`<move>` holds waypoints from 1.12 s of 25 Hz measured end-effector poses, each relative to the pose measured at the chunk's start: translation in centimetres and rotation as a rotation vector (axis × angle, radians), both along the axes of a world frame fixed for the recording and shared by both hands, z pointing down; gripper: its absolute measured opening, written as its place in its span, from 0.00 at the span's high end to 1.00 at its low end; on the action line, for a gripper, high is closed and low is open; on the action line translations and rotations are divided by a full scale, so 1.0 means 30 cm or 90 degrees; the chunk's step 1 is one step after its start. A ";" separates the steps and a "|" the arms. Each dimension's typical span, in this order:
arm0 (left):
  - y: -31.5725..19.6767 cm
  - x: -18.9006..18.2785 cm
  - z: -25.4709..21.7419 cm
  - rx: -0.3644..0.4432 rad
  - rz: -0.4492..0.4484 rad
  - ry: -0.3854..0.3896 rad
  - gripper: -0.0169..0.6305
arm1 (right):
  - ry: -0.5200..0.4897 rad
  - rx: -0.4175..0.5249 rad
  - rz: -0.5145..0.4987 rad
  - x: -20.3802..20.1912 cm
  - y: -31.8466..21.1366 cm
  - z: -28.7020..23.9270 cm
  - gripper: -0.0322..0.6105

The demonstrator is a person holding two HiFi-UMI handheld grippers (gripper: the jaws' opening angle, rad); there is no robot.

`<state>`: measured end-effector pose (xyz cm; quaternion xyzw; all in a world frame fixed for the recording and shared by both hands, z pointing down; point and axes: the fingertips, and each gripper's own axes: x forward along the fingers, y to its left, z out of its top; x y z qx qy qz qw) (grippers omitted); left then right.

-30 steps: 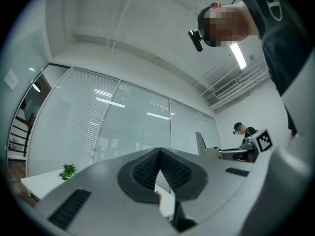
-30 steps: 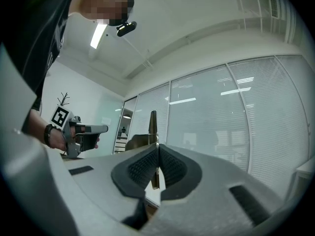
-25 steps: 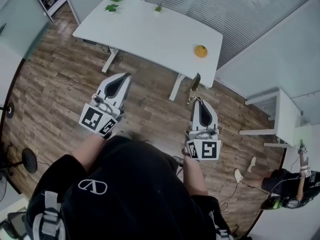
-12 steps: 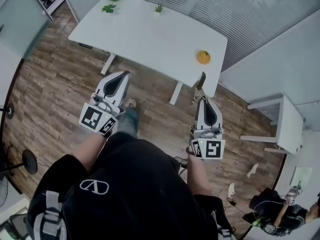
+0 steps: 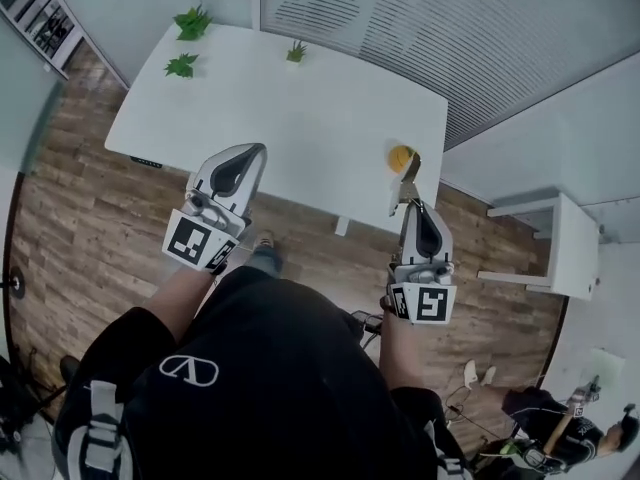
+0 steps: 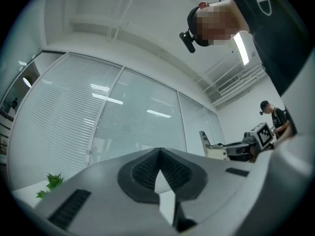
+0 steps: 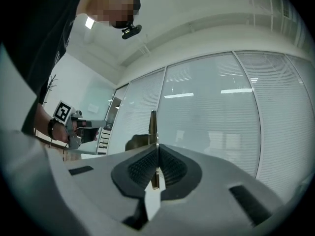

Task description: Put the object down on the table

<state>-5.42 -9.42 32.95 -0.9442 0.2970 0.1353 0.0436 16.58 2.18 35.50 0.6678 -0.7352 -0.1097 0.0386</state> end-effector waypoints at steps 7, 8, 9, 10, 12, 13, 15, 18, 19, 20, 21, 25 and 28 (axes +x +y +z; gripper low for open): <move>-0.300 0.067 0.003 0.002 0.043 0.009 0.97 | 0.001 -0.007 0.025 -0.010 -0.295 0.007 0.94; -0.320 0.078 0.004 0.003 0.045 0.009 0.97 | 0.001 -0.009 0.024 -0.008 -0.323 0.007 0.94; -0.338 0.090 0.004 0.003 0.047 0.008 0.97 | 0.001 -0.010 0.022 -0.004 -0.349 0.006 0.94; -0.356 0.102 0.007 0.003 0.048 0.008 0.97 | 0.001 -0.010 0.020 0.000 -0.375 0.005 0.94; -0.388 0.126 0.025 -0.004 0.051 0.002 0.97 | 0.001 -0.011 0.013 0.005 -0.425 0.007 0.94; -0.402 0.136 0.043 -0.009 0.052 -0.004 0.97 | 0.002 -0.013 0.007 0.006 -0.450 0.012 0.94; -0.427 0.158 0.068 -0.014 0.050 -0.012 0.97 | 0.002 -0.018 -0.008 0.008 -0.498 0.031 0.94; -0.445 0.193 0.110 -0.028 0.046 -0.032 0.97 | -0.001 -0.024 -0.033 0.017 -0.549 0.051 0.94; -0.445 0.203 0.114 -0.031 0.042 -0.035 0.97 | -0.001 -0.026 -0.040 0.022 -0.560 0.054 0.94; -0.443 0.212 0.114 -0.032 0.038 -0.036 0.97 | 0.001 -0.028 -0.048 0.026 -0.567 0.056 0.94; -0.442 0.219 0.112 -0.033 0.034 -0.038 0.97 | 0.004 -0.030 -0.055 0.031 -0.575 0.059 0.94; -0.459 0.240 0.113 -0.039 0.020 -0.035 0.97 | 0.025 -0.076 -0.063 0.068 -0.634 0.124 0.94; -0.476 0.247 0.131 -0.052 0.013 -0.037 0.97 | 0.057 -0.144 -0.059 0.097 -0.708 0.219 0.94</move>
